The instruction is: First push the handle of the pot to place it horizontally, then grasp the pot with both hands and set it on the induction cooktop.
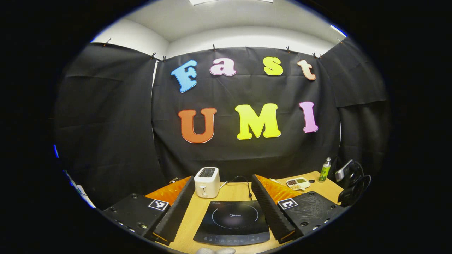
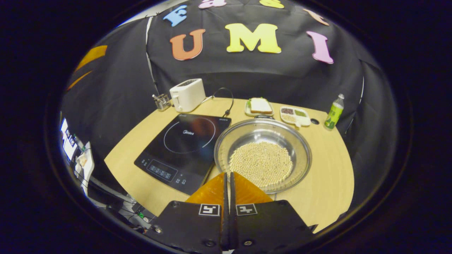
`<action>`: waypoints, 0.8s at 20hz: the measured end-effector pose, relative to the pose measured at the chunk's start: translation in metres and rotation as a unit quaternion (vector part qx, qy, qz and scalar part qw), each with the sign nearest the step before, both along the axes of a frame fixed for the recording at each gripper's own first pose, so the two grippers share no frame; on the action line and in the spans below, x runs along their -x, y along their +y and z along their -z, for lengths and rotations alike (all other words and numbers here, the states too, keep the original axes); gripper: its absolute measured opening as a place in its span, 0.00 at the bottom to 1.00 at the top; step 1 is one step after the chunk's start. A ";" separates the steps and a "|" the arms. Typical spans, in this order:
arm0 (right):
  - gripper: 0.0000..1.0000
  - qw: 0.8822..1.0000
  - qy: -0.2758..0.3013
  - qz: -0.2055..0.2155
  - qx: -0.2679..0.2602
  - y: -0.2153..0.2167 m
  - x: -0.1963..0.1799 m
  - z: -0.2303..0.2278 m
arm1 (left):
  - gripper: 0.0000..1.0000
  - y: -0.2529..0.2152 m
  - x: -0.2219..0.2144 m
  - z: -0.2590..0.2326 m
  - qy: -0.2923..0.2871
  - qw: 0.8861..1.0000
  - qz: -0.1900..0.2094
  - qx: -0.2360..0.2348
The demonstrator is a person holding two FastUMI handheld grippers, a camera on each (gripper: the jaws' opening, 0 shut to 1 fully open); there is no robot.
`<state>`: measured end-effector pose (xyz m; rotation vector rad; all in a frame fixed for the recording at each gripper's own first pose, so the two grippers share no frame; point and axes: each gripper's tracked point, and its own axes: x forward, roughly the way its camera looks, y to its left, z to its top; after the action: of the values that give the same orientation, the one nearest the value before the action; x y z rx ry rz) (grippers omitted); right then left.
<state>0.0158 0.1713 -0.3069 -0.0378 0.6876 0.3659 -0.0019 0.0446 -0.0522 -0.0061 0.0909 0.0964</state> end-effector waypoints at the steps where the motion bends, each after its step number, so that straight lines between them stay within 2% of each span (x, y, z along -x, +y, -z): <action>1: 0.04 1.000 0.007 -0.001 0.003 0.004 0.004 0.011 | 0.96 0.004 0.002 0.003 0.003 1.000 -0.001 0.000; 7: 0.03 0.999 0.051 0.014 0.008 0.009 0.010 0.058 | 0.96 0.014 0.013 0.006 0.012 1.000 -0.001 -0.010; 12: 0.04 0.997 0.070 0.035 0.015 -0.007 0.003 0.076 | 0.96 0.016 0.017 0.010 0.019 1.000 -0.007 -0.007; 13: 0.00 0.996 0.073 0.038 0.011 -0.010 0.003 0.077 | 0.96 0.016 0.020 0.011 0.020 1.000 -0.008 -0.005; 16: 0.04 0.996 0.077 0.040 0.015 -0.016 0.004 0.081 | 0.96 0.017 0.023 0.009 0.019 1.000 -0.011 -0.004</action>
<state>0.0122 0.1551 -0.3874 -0.0110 0.8443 0.2831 -0.0246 0.0617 -0.0617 0.0022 0.1287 0.1189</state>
